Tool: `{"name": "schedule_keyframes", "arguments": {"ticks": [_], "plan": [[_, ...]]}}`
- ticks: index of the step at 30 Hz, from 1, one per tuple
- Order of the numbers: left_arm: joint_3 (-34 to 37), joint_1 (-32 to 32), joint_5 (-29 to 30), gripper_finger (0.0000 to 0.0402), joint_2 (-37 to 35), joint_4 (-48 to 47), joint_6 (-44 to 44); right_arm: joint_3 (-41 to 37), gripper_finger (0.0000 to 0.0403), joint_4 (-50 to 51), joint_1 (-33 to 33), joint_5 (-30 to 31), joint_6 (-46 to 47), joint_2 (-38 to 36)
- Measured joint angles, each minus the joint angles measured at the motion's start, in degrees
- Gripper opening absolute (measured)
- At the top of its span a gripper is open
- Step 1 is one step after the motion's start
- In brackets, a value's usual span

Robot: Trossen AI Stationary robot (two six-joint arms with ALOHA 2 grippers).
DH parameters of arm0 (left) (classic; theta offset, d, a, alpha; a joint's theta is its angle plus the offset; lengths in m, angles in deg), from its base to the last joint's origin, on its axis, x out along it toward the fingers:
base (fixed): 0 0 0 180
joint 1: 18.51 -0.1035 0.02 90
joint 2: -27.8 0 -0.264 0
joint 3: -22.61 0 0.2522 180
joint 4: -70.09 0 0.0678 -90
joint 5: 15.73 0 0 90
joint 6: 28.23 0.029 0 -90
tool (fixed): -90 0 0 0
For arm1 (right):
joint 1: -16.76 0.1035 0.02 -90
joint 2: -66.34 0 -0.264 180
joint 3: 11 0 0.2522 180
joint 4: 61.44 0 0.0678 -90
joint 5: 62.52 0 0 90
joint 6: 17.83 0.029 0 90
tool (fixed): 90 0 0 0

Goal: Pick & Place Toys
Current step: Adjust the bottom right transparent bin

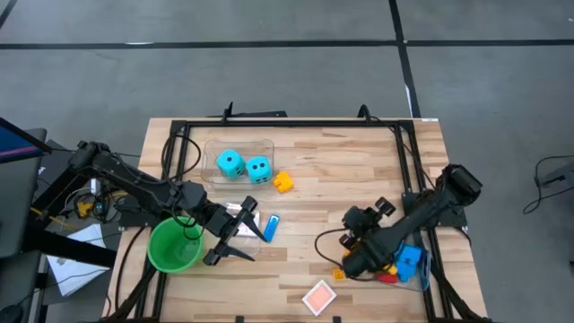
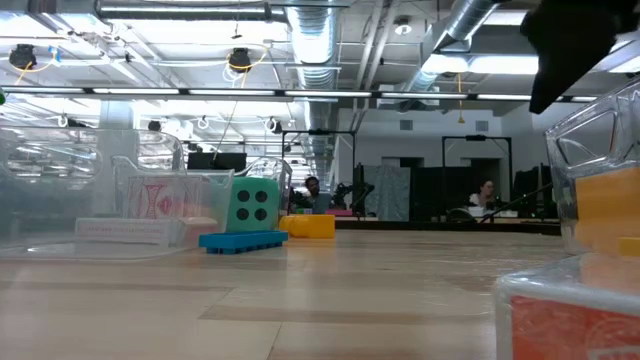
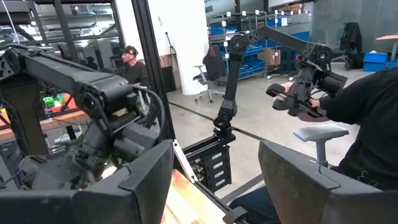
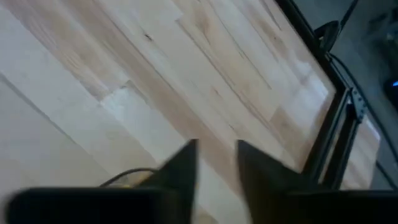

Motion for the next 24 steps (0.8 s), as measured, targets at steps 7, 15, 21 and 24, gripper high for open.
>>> {"name": "schedule_keyframes", "arguments": {"ticks": [7,15,21,24], "plan": [[0.0,0.0,0.0,0.0231,0.0,0.0,0.0,-1.9,0.0017,-0.5,-5.0,-3.0,-7.1,0.0],[0.0,0.0,0.0,0.0231,0.0,0.0,0.0,-5.0,0.0001,-7.8,-9.9,-7.6,-17.5,-4.7],[0.0,0.0,0.0,0.0231,0.0,0.0,0.0,-9.2,0.0001,-15.0,-10.6,-13.2,-21.2,-12.1],[0.0,0.0,0.0,0.0231,0.0,0.0,0.0,-13.3,0.0001,-16.9,-11.6,-15.0,-21.8,-14.9]]}}
